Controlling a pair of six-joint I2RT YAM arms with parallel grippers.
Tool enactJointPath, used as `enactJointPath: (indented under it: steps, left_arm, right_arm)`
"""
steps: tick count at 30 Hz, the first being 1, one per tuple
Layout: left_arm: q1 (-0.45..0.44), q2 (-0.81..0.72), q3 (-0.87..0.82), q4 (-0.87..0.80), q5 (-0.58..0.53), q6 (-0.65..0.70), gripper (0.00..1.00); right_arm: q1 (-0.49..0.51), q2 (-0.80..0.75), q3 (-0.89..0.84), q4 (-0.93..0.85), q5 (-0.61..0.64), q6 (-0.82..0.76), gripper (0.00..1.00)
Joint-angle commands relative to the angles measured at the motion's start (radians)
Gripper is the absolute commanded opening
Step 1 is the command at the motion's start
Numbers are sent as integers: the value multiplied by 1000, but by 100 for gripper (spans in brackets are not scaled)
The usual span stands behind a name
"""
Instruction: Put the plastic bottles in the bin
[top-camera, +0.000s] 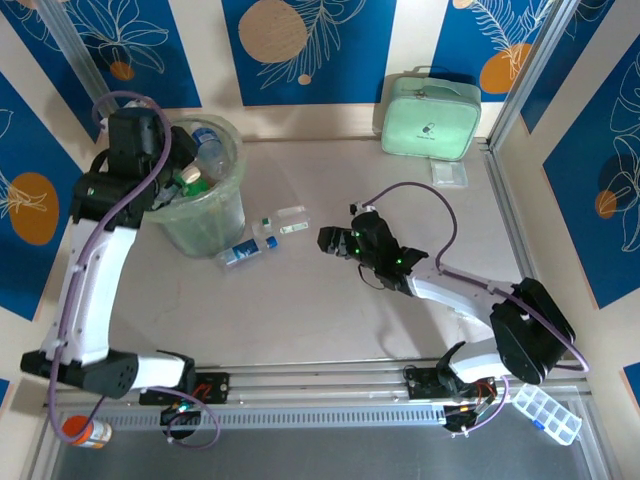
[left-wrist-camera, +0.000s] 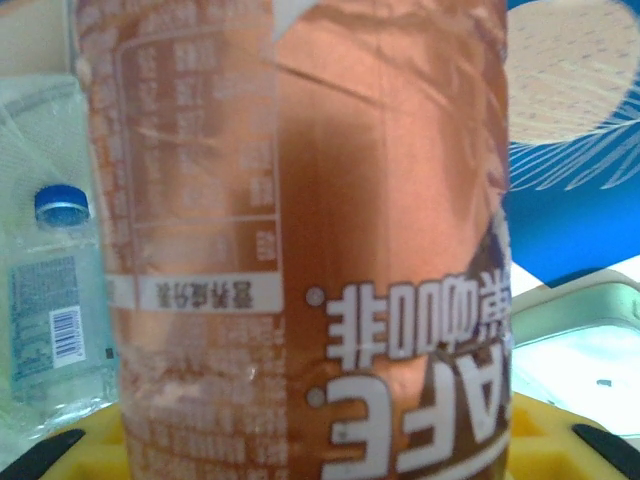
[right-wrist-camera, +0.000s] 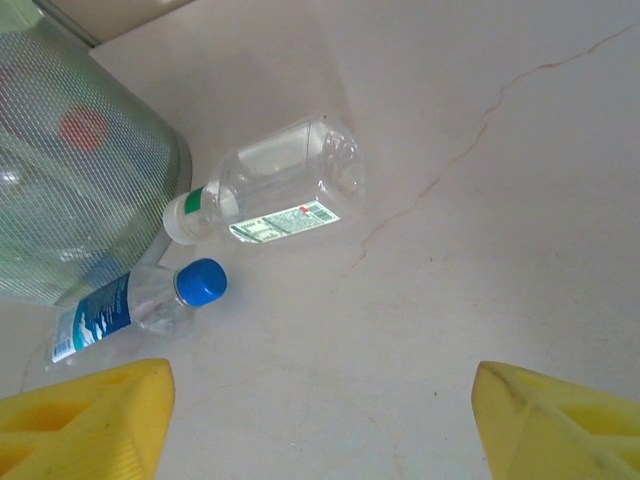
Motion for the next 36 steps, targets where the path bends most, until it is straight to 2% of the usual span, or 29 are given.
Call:
enactJointPath:
  steps: [1, 6, 10, 15, 21, 26, 31, 36]
  left_arm:
    - [76, 67, 26, -40, 145, -40, 40]
    - [156, 190, 80, -36, 227, -37, 41]
    - [172, 242, 79, -17, 224, -13, 44]
    - [187, 252, 9, 18, 206, -9, 48]
    - [208, 257, -43, 31, 221, 3, 58]
    - [208, 263, -67, 39, 244, 20, 62]
    - [208, 280, -64, 13, 268, 36, 72]
    - [211, 277, -67, 0, 270, 43, 86]
  right_arm:
    - [17, 16, 46, -31, 23, -26, 79]
    - [28, 37, 59, -32, 14, -33, 79]
    - [43, 47, 76, -47, 32, -44, 79]
    - [48, 63, 90, -64, 37, -38, 79]
    - [52, 68, 99, -79, 42, -32, 79]
    - [53, 74, 104, -86, 43, -29, 79]
    - [53, 79, 109, -92, 44, -27, 79]
    - [53, 79, 111, -94, 48, -28, 78]
